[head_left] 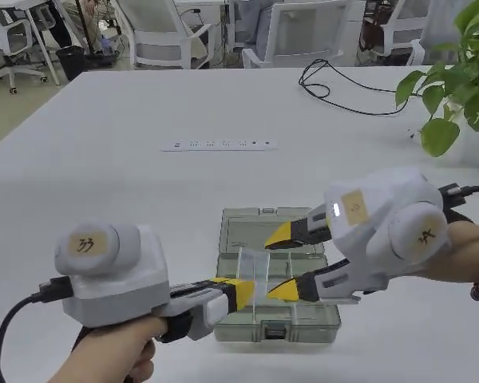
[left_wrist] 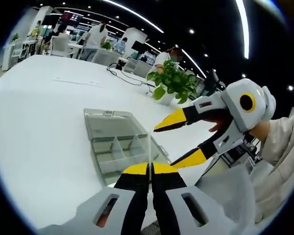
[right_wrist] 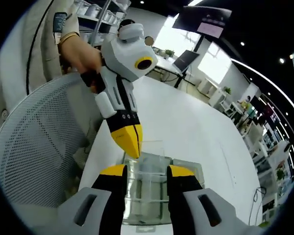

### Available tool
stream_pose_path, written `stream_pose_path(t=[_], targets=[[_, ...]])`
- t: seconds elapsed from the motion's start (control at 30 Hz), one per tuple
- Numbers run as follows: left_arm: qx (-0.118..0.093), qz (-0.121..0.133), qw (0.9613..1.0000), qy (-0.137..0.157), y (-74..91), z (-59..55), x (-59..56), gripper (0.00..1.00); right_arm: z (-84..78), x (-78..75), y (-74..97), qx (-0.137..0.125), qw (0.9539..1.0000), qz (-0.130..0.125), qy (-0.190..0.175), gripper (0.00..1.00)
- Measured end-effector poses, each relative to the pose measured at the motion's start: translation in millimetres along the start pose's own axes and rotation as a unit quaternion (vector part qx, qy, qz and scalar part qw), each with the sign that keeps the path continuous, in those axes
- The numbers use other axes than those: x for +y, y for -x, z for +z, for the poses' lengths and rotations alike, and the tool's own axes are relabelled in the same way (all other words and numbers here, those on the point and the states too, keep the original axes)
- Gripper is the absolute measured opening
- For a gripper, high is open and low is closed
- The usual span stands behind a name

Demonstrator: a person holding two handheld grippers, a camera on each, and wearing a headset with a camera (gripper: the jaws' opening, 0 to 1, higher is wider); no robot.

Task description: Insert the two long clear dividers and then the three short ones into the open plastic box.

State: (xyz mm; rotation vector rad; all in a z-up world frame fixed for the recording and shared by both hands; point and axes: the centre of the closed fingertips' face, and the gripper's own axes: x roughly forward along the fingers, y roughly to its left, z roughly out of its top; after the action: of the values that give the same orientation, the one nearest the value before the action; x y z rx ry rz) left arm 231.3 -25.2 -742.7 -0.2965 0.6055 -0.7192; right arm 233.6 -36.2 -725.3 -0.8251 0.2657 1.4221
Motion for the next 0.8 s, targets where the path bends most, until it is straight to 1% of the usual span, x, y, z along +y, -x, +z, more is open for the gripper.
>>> stream_pose_path(t=[0.07, 0.1, 0.13, 0.17, 0.2, 0.23, 0.27, 0.37, 0.43, 0.47, 0.53, 0.6, 0.7, 0.8], targets=[[-0.003, -0.003, 1.0000, -0.009, 0.9, -0.1, 0.1, 0.00, 2.9, 0.8, 0.7, -0.007, 0.9999, 0.005, -0.007, 0.33], [-0.002, -0.001, 0.9998, -0.020, 1.6, -1.0, 1.7, 0.00, 5.2, 2.2, 1.3, -0.013, 0.9997, 0.011, -0.016, 0.33], [0.002, 0.000, 0.9995, -0.030, 1.9, -2.4, 2.7, 0.00, 7.1, 1.6, 1.7, -0.019, 0.9995, 0.012, -0.024, 0.33], [0.006, -0.001, 0.9988, -0.048, 2.1, -4.0, 3.4, 0.00, 9.7, 1.7, 2.6, -0.025, 0.9991, 0.016, -0.031, 0.33], [0.006, -0.003, 0.9986, -0.053, 1.9, -4.6, 2.4, 0.00, 11.6, 2.0, 3.1, -0.031, 0.9987, 0.021, -0.036, 0.32], [0.006, -0.009, 0.9977, -0.067, 2.0, -5.0, -0.1, 0.00, 13.5, 1.4, 3.8, -0.035, 0.9982, 0.023, -0.043, 0.32], [0.005, -0.011, 0.9973, -0.073, 1.8, -5.0, -1.2, 0.00, 14.1, 1.2, 4.0, -0.036, 0.9979, 0.026, -0.047, 0.32], [0.016, -0.025, 0.9946, -0.100, 0.7, -8.7, -6.9, 0.00, 16.4, 4.9, 5.1, -0.041, 0.9968, 0.043, -0.053, 0.32], [0.022, -0.035, 0.9918, -0.121, 0.6, -10.8, -11.8, 0.00, 16.9, 8.7, 6.7, -0.041, 0.9960, 0.058, -0.054, 0.31], [0.026, -0.043, 0.9893, -0.137, 0.5, -12.4, -15.2, 0.00, 17.4, 10.8, 7.7, -0.042, 0.9952, 0.067, -0.058, 0.31], [0.029, -0.055, 0.9873, -0.146, 0.6, -14.6, -20.3, 0.00, 18.0, 15.6, 9.1, -0.044, 0.9936, 0.083, -0.062, 0.30], [0.031, -0.067, 0.9848, -0.157, 1.0, -16.2, -24.8, 0.00, 17.3, 18.5, 9.7, -0.043, 0.9930, 0.092, -0.060, 0.30], [0.037, -0.073, 0.9794, -0.185, 1.7, -19.1, -28.2, 0.00, 16.4, 27.1, 12.2, -0.042, 0.9897, 0.120, -0.066, 0.28], [0.038, -0.090, 0.9746, -0.202, 3.0, -21.0, -35.0, 0.00, 16.5, 36.3, 14.4, -0.043, 0.9862, 0.145, -0.068, 0.26]])
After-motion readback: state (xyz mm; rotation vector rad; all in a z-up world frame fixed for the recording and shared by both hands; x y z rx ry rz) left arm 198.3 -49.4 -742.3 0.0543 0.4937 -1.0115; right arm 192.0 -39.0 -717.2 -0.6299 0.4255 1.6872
